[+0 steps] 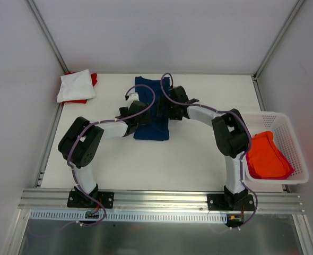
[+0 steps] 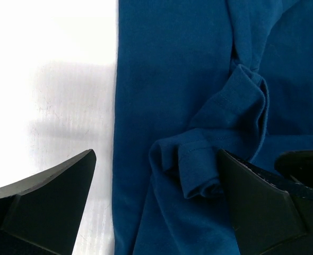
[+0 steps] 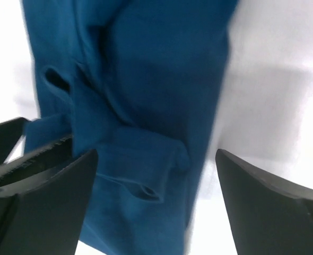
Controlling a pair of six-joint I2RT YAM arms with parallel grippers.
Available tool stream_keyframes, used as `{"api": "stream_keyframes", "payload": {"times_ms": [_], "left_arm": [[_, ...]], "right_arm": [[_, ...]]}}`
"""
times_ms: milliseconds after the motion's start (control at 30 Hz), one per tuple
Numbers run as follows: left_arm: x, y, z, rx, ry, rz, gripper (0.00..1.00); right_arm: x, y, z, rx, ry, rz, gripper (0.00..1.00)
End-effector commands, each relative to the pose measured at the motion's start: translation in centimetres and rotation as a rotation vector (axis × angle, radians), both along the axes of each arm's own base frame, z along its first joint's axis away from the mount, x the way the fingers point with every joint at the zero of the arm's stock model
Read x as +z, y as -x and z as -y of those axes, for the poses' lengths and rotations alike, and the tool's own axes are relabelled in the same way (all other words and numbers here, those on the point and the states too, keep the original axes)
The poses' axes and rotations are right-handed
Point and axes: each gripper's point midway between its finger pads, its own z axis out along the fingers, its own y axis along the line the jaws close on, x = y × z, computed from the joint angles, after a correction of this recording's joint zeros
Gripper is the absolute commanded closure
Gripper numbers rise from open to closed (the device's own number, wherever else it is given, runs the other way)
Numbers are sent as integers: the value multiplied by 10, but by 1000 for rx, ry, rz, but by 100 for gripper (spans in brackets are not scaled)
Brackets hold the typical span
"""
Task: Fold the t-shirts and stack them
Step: Fold the tshirt
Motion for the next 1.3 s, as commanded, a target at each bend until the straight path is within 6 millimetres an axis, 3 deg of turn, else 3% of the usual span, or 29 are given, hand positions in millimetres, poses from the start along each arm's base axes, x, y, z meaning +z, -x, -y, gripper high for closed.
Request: {"api": "stream_keyframes", "payload": {"times_ms": [0, 167, 267, 333, 367, 433, 467, 500, 567, 600, 667, 700, 767, 833, 867, 933, 1000, 1033, 1100, 1133, 1167, 1267], "left_arm": [[16, -12, 8, -6, 45, 43, 1], [22, -6, 6, 0, 62, 54, 1], [35, -5, 2, 3, 52, 88, 1], [61, -5, -2, 21, 33, 160, 1], [71, -5, -5, 12, -4, 194, 1], [114, -1, -11, 31, -29, 305, 1], [127, 0, -14, 37, -27, 337, 1], [156, 5, -19, 46, 0, 399, 1], [185, 10, -26, 47, -1, 458, 1], [212, 17, -31, 51, 29, 511, 1], [231, 29, -34, 29, 43, 527, 1], [250, 40, -38, 23, 74, 559, 1], [265, 61, -36, -22, 124, 576, 1], [255, 77, -36, -41, 140, 552, 1], [261, 90, -35, -54, 169, 570, 1], [240, 104, -35, -62, 182, 535, 1], [221, 120, -32, -91, 195, 501, 1], [216, 125, -30, -94, 213, 488, 1], [200, 136, -29, -114, 205, 450, 1], [195, 138, -29, -110, 201, 439, 1], [192, 141, -31, -108, 197, 431, 1], [188, 151, -37, -112, 213, 428, 1]], "right_arm": [[3, -3, -6, 16, -31, 11, 1], [-4, 17, -12, 31, -60, 3, 0], [-9, 34, -15, 45, -49, -4, 0], [-11, 45, -16, 54, -31, -3, 1], [-2, 46, -14, 55, -16, 19, 1], [12, 51, -14, 65, 8, 49, 0], [30, 52, -8, 64, 35, 90, 1], [40, 55, -9, 75, 39, 107, 0], [57, 56, 2, 53, 92, 152, 1], [77, 58, 5, 49, 84, 189, 0], [90, 67, 10, 46, 111, 210, 1], [96, 69, 12, 46, 111, 222, 1], [110, 78, 15, 46, 111, 245, 1], [120, 85, 13, 52, 98, 260, 1], [121, 87, 13, 52, 97, 261, 1], [128, 90, 9, 66, 80, 273, 5], [136, 88, 2, 78, 58, 290, 23], [141, 86, -2, 84, 43, 296, 53], [137, 80, -9, 94, 55, 285, 77], [149, 72, -16, 101, 49, 303, 91], [135, 70, -20, 117, 78, 265, 96], [140, 56, -34, 135, 74, 275, 100]]}}
